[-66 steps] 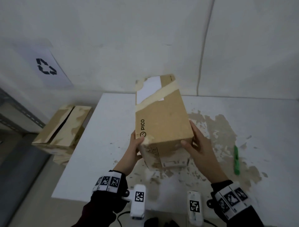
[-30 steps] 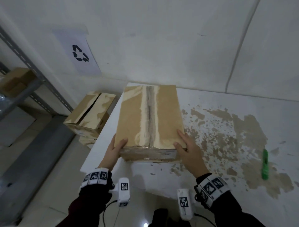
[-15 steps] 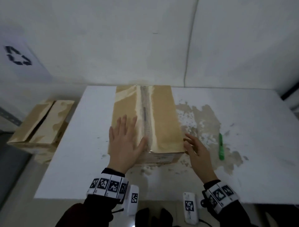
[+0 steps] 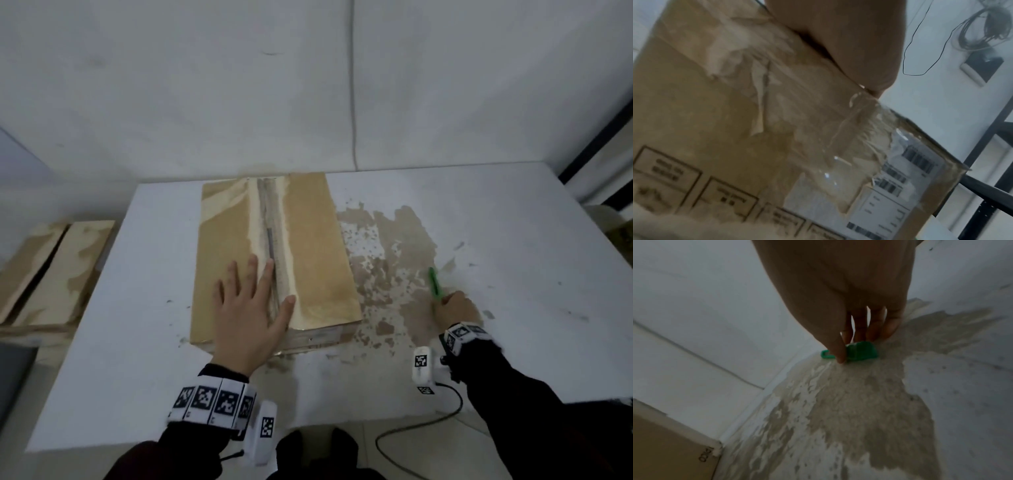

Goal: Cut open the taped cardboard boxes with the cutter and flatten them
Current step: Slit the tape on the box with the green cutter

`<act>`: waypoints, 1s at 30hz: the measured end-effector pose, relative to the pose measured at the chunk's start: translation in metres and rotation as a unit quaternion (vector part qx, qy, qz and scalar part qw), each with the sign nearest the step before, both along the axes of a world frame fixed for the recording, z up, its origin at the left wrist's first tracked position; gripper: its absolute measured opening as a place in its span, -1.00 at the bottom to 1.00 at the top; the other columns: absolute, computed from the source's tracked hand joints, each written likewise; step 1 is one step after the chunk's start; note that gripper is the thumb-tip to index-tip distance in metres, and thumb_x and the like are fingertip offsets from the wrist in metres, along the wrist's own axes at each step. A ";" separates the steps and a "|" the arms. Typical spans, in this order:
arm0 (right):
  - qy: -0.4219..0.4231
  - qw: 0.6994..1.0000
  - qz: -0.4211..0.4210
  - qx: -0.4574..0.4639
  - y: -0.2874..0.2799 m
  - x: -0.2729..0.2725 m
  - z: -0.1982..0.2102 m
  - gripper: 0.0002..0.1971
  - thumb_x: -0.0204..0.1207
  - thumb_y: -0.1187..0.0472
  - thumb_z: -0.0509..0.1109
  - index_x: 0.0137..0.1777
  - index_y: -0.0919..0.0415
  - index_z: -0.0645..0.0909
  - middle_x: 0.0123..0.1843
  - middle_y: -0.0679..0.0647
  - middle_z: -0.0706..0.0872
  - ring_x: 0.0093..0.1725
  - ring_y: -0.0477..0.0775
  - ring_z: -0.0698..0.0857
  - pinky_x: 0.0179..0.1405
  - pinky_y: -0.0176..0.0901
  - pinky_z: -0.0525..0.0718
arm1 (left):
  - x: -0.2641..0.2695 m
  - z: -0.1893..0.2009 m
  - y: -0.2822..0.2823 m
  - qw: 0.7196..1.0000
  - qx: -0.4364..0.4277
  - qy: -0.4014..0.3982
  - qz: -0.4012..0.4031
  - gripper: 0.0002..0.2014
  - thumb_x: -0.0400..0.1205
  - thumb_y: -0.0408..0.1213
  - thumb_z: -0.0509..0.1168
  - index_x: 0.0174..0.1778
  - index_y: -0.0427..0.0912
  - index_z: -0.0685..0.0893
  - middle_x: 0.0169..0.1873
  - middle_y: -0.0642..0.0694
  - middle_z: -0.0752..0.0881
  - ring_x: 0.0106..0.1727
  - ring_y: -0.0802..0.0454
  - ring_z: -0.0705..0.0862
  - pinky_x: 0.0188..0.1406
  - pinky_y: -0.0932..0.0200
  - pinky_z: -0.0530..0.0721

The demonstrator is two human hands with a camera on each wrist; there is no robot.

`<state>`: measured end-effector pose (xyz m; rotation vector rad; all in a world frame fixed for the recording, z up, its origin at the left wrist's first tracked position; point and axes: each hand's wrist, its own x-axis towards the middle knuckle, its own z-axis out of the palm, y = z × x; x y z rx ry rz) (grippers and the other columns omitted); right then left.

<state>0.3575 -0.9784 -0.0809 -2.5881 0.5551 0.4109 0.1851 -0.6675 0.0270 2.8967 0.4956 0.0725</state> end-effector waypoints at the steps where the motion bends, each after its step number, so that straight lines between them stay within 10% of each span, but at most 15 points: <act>1: -0.001 1.000 0.010 0.022 0.001 -0.004 0.006 -0.80 0.53 0.10 0.27 -0.02 0.25 0.47 -0.02 0.29 0.67 0.03 0.29 0.66 -0.01 -0.03 0.60 | -0.001 0.004 0.005 1.000 -0.004 -0.003 -0.007 -0.28 0.60 0.31 -0.24 0.64 0.07 0.23 0.64 -0.08 0.25 0.65 -0.23 0.12 0.54 -0.24 0.13; 6: -0.111 0.968 0.048 0.221 0.036 -0.036 0.082 -0.75 0.66 0.28 0.18 0.31 0.19 0.38 -0.04 0.21 0.73 -0.30 0.17 0.57 -0.40 -0.13 0.46 | -0.002 0.014 0.056 0.991 -0.026 -0.058 -0.120 -0.44 0.66 0.13 -0.04 0.51 -0.01 0.50 0.49 0.08 0.50 0.40 -0.04 0.43 0.25 -0.02 0.46; 11: -0.163 0.898 0.210 0.351 0.131 -0.062 0.182 -0.91 0.64 0.25 0.25 0.11 0.12 0.46 -0.08 0.01 0.72 -0.59 -0.19 0.53 -0.62 -0.34 0.48 | -0.002 0.003 0.080 0.980 -0.033 -0.078 -0.180 -0.53 0.70 0.05 0.02 0.48 0.01 0.52 0.50 0.09 0.48 0.43 -0.04 0.44 0.30 0.08 0.31; 19: -0.123 0.914 0.378 0.080 0.282 -0.009 0.188 -0.64 0.64 0.35 0.09 0.41 0.32 0.40 0.20 0.36 0.65 0.14 0.33 0.62 0.03 -0.02 0.55 | -0.002 -0.004 0.082 0.980 -0.064 -0.079 -0.170 -0.49 0.67 0.11 -0.02 0.52 0.10 0.46 0.61 -0.02 0.32 0.66 -0.08 0.19 0.59 -0.17 0.16; 30: -0.094 0.918 0.381 -0.049 0.324 0.020 0.185 -0.63 0.64 0.40 0.06 0.40 0.32 0.46 0.33 0.31 0.60 0.32 0.28 0.55 0.20 -0.08 0.49 | -0.003 -0.011 0.086 0.978 -0.065 -0.079 -0.180 -0.46 0.66 0.16 -0.02 0.55 0.10 0.41 0.63 -0.01 0.26 0.68 -0.06 0.10 0.60 -0.23 0.09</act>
